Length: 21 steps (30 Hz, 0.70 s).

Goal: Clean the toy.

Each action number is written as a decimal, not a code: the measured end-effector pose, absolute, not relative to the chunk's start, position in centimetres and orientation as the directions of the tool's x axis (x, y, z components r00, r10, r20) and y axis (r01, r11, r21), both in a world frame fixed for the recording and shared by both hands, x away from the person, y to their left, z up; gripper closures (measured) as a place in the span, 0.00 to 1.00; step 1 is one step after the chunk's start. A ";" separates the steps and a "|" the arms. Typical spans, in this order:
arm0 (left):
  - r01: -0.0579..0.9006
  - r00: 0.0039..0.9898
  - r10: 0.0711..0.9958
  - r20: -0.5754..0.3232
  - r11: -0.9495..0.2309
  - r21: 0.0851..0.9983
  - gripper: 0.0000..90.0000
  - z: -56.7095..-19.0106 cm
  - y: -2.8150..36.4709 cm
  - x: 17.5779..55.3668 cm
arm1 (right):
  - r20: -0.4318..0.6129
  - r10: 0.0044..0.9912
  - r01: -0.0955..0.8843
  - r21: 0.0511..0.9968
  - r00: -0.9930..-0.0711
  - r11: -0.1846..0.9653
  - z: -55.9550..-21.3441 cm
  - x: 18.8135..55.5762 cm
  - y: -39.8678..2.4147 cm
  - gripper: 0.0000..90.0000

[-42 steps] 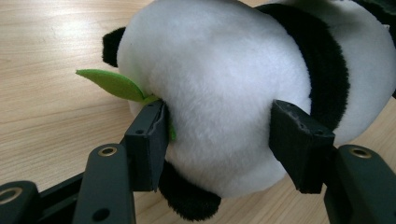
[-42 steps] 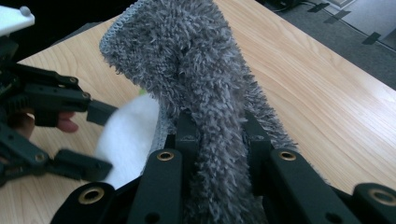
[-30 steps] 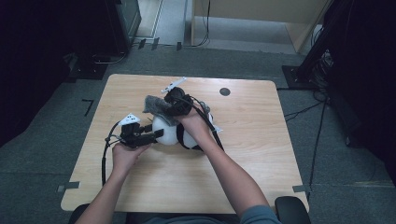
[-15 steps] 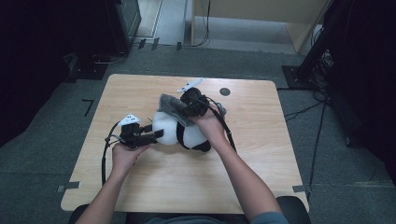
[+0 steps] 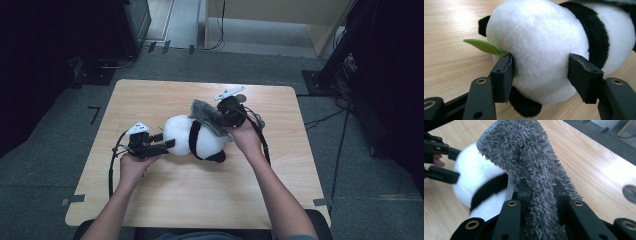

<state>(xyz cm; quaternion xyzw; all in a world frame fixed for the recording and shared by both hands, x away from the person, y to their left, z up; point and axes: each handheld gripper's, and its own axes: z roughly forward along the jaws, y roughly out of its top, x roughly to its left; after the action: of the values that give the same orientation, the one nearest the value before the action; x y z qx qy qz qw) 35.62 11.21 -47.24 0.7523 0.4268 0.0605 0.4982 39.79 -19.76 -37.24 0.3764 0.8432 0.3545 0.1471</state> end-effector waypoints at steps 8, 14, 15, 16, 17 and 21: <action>0.578 0.638 0.694 -0.334 -0.145 0.803 0.41 -47.2 11.1 35.8 | 0.049 0.771 0.562 0.714 -0.635 0.418 -37.5 38.4 -22.6 0.83; 0.578 0.653 0.667 -0.359 -0.132 0.805 0.38 -46.2 11.5 35.8 | 0.037 0.800 0.548 0.748 -0.599 0.376 -36.9 37.5 -24.5 0.82; 0.577 0.659 0.659 -0.363 -0.132 0.806 0.35 -46.3 11.5 35.9 | 0.038 0.804 0.548 0.750 -0.594 0.370 -36.9 37.4 -24.8 0.82; 0.584 0.661 0.654 -0.368 -0.141 0.799 0.32 -46.3 11.4 36.1 | 0.048 0.811 0.558 0.749 -0.583 0.357 -37.1 37.3 -25.1 0.82; 0.589 0.665 0.649 -0.368 -0.153 0.794 0.29 -46.5 11.3 36.2 | 0.050 0.814 0.559 0.750 -0.579 0.352 -37.2 37.2 -25.4 0.82; 0.600 0.658 0.652 -0.375 -0.154 0.785 0.26 -46.9 10.9 36.6 | 0.050 0.834 0.578 0.743 -0.550 0.336 -38.2 36.7 -26.2 0.82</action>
<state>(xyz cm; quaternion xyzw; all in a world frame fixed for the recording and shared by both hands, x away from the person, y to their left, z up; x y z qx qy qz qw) 36.61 10.93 -46.88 0.7591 0.4125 0.0262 0.5030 36.73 -26.21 -38.15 0.4419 0.7988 0.3696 0.1729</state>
